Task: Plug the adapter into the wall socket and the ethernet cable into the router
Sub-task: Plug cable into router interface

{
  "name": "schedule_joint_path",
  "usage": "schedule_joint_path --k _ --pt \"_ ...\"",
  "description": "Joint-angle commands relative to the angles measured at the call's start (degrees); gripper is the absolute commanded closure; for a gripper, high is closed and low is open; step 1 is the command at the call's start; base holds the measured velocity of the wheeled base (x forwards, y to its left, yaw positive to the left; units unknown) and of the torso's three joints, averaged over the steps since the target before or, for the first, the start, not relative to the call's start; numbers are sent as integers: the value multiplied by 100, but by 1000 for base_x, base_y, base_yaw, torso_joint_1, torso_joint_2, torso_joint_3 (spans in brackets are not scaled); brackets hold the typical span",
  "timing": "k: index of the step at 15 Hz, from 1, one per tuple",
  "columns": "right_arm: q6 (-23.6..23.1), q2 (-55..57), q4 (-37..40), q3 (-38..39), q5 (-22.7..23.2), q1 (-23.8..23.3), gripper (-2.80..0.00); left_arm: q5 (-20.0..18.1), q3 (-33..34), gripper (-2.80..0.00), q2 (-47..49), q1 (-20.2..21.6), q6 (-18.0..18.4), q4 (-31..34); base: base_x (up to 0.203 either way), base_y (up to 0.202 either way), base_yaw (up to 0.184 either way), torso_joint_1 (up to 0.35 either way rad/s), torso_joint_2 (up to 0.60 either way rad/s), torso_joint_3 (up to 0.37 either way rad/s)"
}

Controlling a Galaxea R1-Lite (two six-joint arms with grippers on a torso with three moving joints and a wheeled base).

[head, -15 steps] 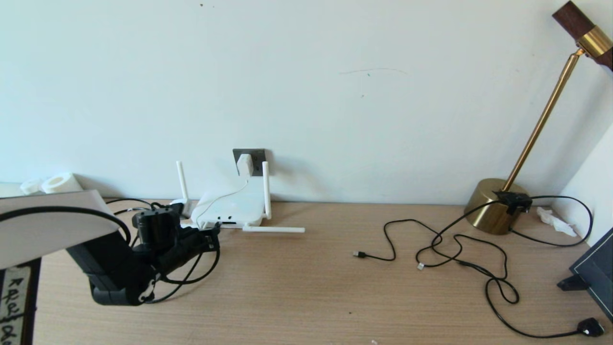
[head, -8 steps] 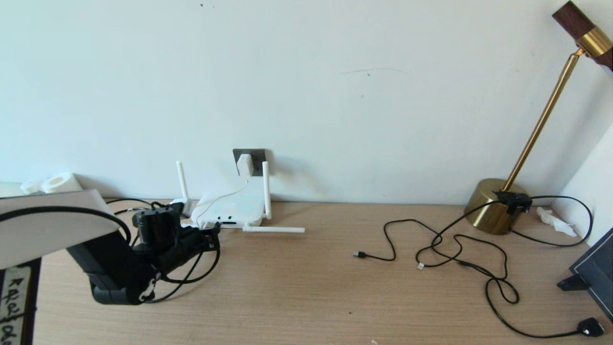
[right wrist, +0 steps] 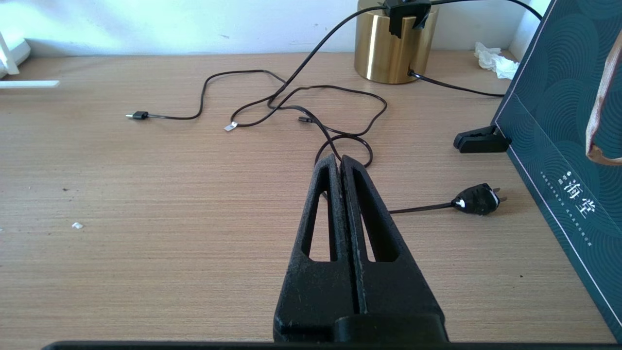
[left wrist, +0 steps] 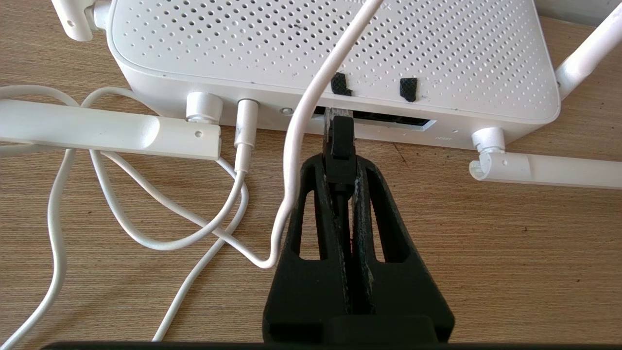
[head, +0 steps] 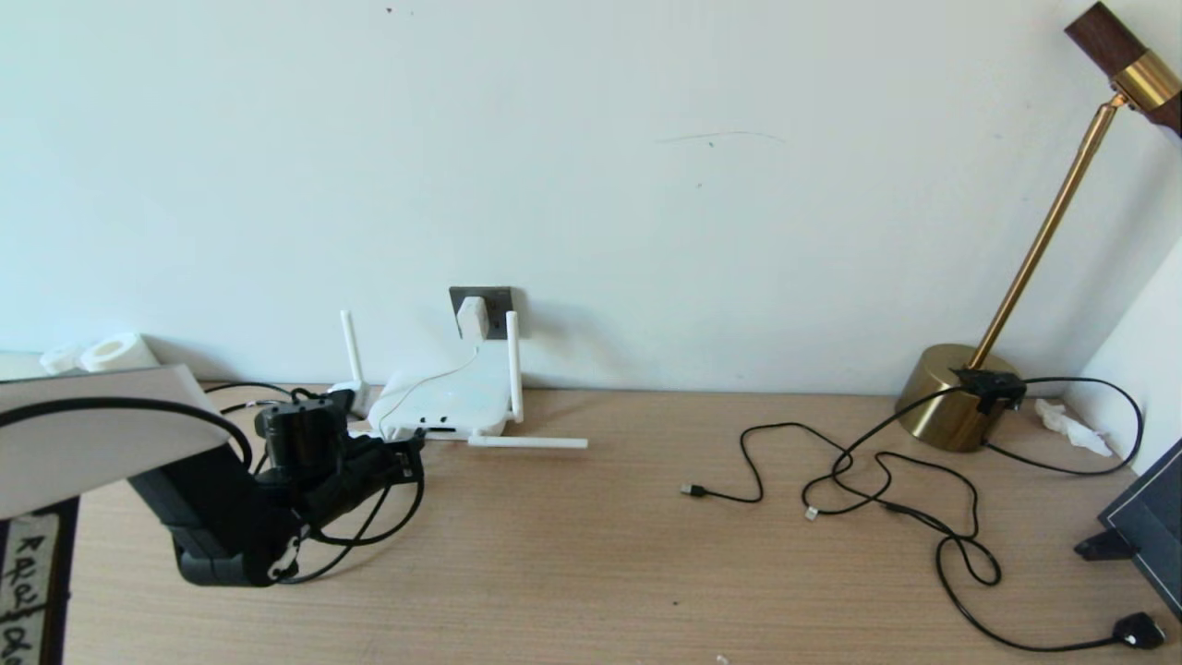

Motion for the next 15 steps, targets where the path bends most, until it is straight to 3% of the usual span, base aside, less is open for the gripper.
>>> schedule_joint_path --k 1,15 --pt "3 6 -2 0 4 1 0 -3 2 0 9 8 -7 -48 0 0 0 0 0 0" --pt "3 0 -2 0 -1 1 0 -3 63 0 9 8 -7 -48 0 0 0 0 0 0"
